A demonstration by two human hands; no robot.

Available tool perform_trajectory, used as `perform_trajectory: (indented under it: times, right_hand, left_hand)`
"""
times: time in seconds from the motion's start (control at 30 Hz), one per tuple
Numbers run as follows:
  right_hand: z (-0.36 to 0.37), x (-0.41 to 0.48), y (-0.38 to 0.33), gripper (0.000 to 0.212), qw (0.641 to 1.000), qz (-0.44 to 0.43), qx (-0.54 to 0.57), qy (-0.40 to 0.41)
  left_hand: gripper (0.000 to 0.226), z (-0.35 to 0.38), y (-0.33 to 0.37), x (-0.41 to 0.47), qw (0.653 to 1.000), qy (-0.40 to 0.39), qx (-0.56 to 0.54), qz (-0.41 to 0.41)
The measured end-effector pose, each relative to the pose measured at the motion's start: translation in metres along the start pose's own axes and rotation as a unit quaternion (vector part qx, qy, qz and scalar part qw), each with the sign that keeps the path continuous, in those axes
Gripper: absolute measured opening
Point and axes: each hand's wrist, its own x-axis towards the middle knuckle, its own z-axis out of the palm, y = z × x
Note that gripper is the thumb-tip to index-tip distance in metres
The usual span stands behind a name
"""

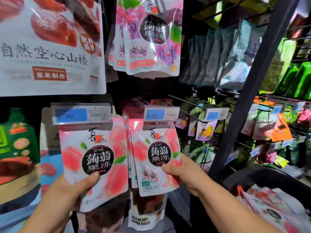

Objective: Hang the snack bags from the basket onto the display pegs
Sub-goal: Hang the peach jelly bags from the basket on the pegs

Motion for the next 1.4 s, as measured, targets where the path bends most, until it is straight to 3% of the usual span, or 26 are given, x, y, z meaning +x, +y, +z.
perform_trajectory:
  times: [0.07, 0.2, 0.33, 0.47, 0.6, 0.73, 0.87, 0.93, 1.07, 1.23, 1.33, 1.4]
  right_hand:
    - [0.002, 0.000, -0.001, 0.049, 1.000, 0.007, -0.010, 0.000]
    - [0.003, 0.003, -0.006, 0.024, 1.000, 0.012, 0.001, -0.008]
    - [0.004, 0.009, -0.007, 0.039, 1.000, 0.016, 0.013, -0.011]
    - [0.005, 0.017, -0.003, 0.040, 1.000, 0.022, 0.000, -0.004]
    - [0.009, 0.020, 0.008, 0.070, 0.995, -0.011, -0.080, 0.053]
    - [0.011, 0.010, 0.008, 0.063, 0.975, -0.020, -0.152, 0.159]
    - [0.018, -0.003, 0.007, 0.074, 0.950, -0.096, -0.222, 0.199]
    - [0.021, -0.008, 0.010, 0.070, 0.924, -0.118, -0.300, 0.204]
    - [0.021, -0.013, 0.014, 0.056, 0.895, -0.163, -0.367, 0.197]
    - [0.019, -0.014, 0.015, 0.047, 0.846, -0.240, -0.412, 0.237]
    - [0.023, -0.018, 0.008, 0.046, 0.861, -0.269, -0.382, 0.202]
    - [0.028, -0.021, 0.002, 0.041, 0.897, -0.238, -0.342, 0.150]
  left_hand:
    - [0.063, -0.004, -0.004, 0.004, 1.000, 0.003, 0.006, -0.002]
    - [0.071, -0.007, -0.009, 0.010, 1.000, 0.004, 0.002, -0.007]
    - [0.066, -0.005, -0.007, 0.009, 1.000, -0.019, 0.004, -0.003]
    - [0.098, -0.001, -0.004, 0.007, 0.999, -0.037, 0.018, 0.022]
    - [0.086, 0.003, -0.005, 0.009, 0.998, -0.062, 0.008, 0.023]
    - [0.085, 0.007, -0.009, 0.011, 0.997, -0.065, 0.015, 0.035]
    - [0.079, 0.010, -0.016, 0.013, 0.997, -0.069, -0.007, 0.025]
    - [0.069, 0.015, -0.015, 0.008, 0.997, -0.073, -0.004, 0.029]
    - [0.025, 0.029, -0.010, 0.002, 0.993, -0.112, -0.024, 0.008]
    - [0.042, 0.036, -0.008, 0.000, 0.990, -0.137, -0.025, -0.010]
    - [0.051, 0.045, -0.003, -0.002, 0.990, -0.137, -0.014, -0.008]
    - [0.019, 0.054, 0.001, -0.005, 0.989, -0.142, -0.031, -0.024]
